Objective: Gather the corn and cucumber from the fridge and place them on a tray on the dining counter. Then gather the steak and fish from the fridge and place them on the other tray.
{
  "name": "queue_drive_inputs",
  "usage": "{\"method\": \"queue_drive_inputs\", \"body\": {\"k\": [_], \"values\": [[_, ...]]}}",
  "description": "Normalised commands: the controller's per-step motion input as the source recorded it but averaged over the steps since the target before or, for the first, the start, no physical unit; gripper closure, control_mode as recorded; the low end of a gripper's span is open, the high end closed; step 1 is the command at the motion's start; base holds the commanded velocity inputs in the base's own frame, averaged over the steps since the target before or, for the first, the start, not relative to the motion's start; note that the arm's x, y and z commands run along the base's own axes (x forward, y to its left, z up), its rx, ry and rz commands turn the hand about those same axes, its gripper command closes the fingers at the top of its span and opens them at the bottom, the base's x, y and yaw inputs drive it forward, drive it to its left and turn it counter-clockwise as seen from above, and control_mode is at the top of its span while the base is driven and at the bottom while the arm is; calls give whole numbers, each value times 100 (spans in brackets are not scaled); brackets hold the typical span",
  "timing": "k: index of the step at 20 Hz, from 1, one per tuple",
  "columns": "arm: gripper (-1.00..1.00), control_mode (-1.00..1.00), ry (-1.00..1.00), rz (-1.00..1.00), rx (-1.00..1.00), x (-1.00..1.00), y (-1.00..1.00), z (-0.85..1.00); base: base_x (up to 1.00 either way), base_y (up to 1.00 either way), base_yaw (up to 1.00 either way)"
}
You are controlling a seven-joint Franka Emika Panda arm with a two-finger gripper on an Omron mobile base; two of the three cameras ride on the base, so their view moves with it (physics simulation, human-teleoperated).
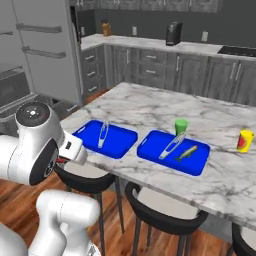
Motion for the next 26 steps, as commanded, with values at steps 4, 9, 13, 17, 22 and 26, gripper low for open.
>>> {"method": "queue_drive_inputs", "body": {"k": [4,9,13,17,22,26], "values": [[100,100,0,0,0,0,0,0,27,-41,-34],[100,100,0,0,0,0,0,0,37,-32,-36],[100,100,0,0,0,0,0,0,49,-23,-32],[100,100,0,0,0,0,0,0,56,-19,-27],[100,100,0,0,0,0,0,0,69,-19,-20],[100,-100,5,-14,6,96,-33,-1,0,0,0]]}}
